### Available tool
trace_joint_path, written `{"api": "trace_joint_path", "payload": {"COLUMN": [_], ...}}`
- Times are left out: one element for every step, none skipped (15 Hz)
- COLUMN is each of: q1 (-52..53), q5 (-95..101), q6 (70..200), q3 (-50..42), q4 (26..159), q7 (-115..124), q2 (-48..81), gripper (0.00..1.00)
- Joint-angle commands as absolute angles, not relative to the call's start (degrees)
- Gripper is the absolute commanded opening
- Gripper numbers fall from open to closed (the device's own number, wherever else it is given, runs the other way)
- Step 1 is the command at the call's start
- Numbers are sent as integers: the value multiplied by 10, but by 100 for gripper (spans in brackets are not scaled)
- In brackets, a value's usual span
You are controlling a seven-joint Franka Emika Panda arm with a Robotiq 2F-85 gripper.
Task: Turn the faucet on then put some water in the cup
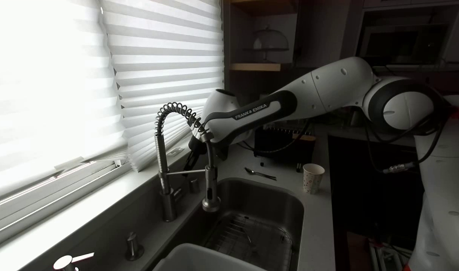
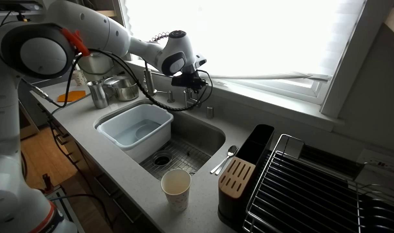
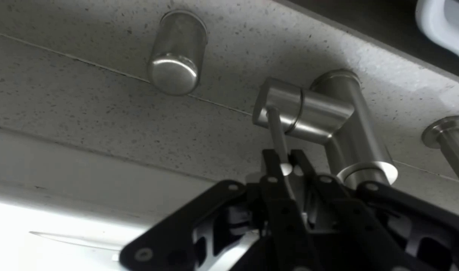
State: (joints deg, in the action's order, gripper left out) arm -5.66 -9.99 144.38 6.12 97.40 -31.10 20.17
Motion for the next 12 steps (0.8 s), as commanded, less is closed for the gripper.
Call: {"api": "trace_joint_path", "payload": {"q1": [-71,-72,-72,-72,-72,-71,-71,-71,-67,-63,-60,-60], "q5": [-96,-98,-98,-98,-99,-100,-99,-96,-83,-70,-58,-52], "q6": [1453,1452,1453,1452,1451,1448,1440,1437,1425,1416,1410,1389], "q3": [57,57,57,58,58,58,59,56,50,44,38,37], "q4": [963,963,963,964,964,965,968,969,973,978,983,987], "q7": [-320,-320,-320,-320,-318,-316,-315,-312,-299,-291,-281,-279], "q2": [211,211,211,210,209,206,201,196,187,179,170,158], "gripper": [3,3,3,3,3,38,40,45,52,61,68,77]}}
